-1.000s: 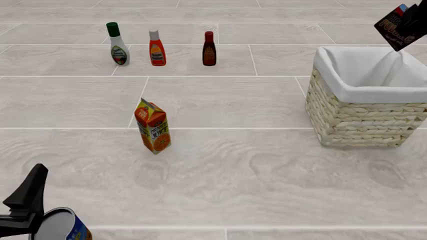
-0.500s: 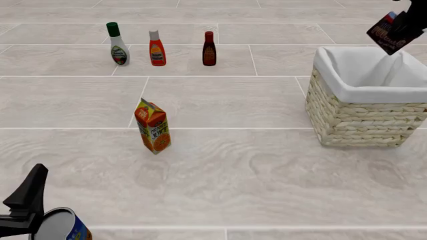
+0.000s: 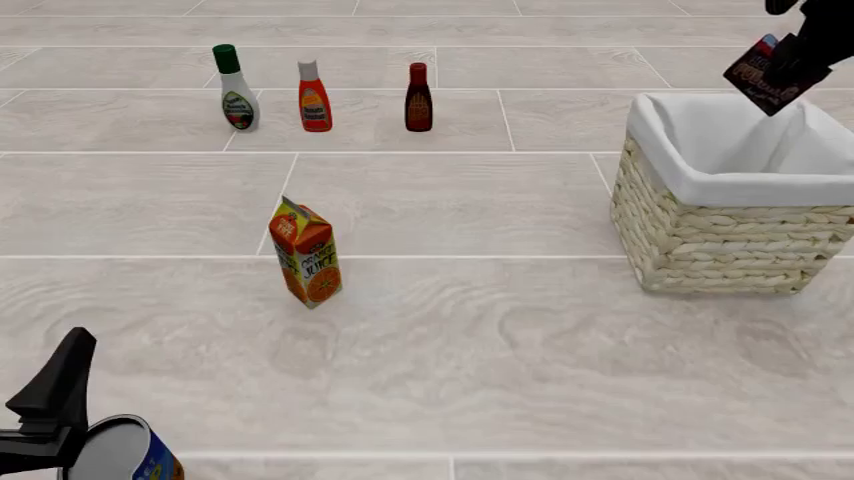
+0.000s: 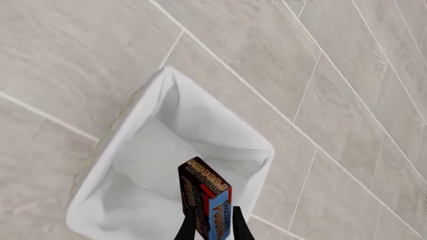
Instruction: Pick the chocolate pudding and place it in the basket.
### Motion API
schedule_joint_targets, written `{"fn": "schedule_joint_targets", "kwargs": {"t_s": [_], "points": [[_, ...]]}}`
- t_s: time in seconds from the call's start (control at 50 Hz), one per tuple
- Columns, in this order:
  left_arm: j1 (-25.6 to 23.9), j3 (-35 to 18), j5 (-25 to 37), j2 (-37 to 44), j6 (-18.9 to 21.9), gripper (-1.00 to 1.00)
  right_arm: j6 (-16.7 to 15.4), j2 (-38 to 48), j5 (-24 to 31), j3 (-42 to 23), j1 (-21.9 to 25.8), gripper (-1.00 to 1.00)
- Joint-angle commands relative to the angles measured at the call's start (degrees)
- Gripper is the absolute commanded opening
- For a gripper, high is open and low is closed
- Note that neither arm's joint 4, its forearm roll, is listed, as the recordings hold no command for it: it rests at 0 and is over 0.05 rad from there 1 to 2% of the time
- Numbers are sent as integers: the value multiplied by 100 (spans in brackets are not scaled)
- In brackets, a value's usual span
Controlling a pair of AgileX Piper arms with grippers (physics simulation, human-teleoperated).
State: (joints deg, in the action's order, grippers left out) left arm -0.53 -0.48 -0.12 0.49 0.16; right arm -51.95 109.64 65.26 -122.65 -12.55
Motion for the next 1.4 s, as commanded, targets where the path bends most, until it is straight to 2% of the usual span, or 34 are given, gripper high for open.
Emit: {"fn": "schedule_joint_targets", "kwargs": {"t_s": [0.02,0.44,0.82,1.4], "points": [[0,13,-2,-16,1,100,40,298,63,-334,34,-100],[0,13,-2,-16,2,100,59,859,130,-763,128,-100],[0,13,-2,-16,1,100,-50,935,-92,-283,50,-100],[1,13,-1,-15,2,100,-7,1198,-276,-133,66,-100]]}}
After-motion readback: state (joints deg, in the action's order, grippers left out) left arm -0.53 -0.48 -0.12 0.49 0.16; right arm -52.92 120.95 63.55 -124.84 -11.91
